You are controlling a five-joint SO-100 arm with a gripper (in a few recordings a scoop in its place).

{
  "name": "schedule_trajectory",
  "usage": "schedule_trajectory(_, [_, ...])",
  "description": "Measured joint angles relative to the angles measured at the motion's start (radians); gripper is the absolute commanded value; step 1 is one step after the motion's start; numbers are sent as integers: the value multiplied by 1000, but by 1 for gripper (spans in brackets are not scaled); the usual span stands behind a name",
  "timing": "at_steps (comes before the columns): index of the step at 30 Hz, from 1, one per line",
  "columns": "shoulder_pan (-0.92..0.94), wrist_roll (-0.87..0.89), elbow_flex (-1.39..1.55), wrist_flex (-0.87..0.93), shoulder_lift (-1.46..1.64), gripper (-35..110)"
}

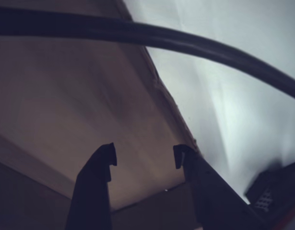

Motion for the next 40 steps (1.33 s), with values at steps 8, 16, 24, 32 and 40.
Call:
schedule_trajectory(8, [-86, 115, 124, -5, 265, 28])
schedule_trajectory(16, [-230, 164, 407, -8, 486, 28])
schedule_trajectory(24, [-327, 255, 638, -89, 626, 28])
schedule_trajectory(32, [-408, 318, 738, -179, 615, 28])
schedule_trajectory(40, [-399, 387, 801, -259, 617, 18])
